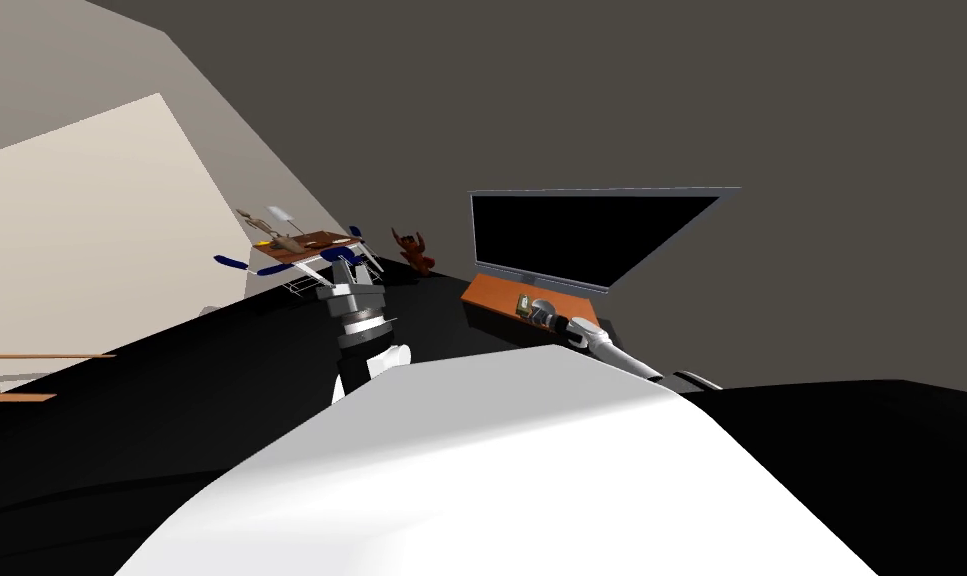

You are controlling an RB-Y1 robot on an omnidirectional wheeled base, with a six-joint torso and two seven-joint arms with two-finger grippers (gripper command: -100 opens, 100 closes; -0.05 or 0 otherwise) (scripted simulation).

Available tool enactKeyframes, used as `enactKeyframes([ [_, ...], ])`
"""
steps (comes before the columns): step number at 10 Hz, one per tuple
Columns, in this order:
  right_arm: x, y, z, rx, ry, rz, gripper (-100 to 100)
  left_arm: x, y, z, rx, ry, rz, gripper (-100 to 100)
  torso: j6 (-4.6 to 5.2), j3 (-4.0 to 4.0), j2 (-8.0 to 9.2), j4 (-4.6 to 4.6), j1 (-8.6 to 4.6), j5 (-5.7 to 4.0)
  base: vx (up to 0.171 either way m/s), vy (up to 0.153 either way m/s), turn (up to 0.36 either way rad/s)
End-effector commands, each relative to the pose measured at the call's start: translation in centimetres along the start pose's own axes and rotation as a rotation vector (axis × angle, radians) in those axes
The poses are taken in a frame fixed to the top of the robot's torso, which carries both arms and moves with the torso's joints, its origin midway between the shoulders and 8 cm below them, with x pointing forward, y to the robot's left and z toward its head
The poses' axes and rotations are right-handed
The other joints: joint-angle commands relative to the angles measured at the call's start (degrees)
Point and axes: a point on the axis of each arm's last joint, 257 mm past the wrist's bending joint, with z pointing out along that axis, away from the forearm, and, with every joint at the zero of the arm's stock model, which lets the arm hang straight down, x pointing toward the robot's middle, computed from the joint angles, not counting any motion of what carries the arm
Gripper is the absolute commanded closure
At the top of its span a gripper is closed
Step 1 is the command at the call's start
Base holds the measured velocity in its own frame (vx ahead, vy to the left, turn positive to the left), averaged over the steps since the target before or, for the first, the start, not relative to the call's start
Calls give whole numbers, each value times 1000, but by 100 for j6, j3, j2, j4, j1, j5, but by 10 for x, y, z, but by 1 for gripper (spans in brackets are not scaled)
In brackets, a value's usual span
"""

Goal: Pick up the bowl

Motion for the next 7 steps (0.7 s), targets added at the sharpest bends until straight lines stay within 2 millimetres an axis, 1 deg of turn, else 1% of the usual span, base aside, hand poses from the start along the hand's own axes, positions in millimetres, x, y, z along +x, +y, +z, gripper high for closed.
enactKeyframes([
  [1,23,-11,-6,3,75,-61,-100,0,0,0,0,0,0,0,0,0,0,0,0,0,16,19,39],
  [2,34,-16,-10,15,96,-50,-100,0,0,0,0,0,0,0,-2,-1,-3,0,1,0,18,17,23],
  [3,51,-28,-18,19,156,-100,-100,0,0,0,0,0,0,0,-1,-2,-3,0,1,0,24,17,49],
  [4,58,-30,-21,26,169,-93,-100,0,0,0,0,0,0,0,-2,-3,-5,-1,2,0,21,14,25],
  [5,69,-40,-28,24,217,-146,-100,0,0,0,0,0,0,0,0,-2,-3,-1,0,1,39,22,42],
  [7,79,-45,-33,36,238,-134,-100,0,0,0,0,0,0,0,-1,-5,-9,-2,2,1,26,12,12],
])
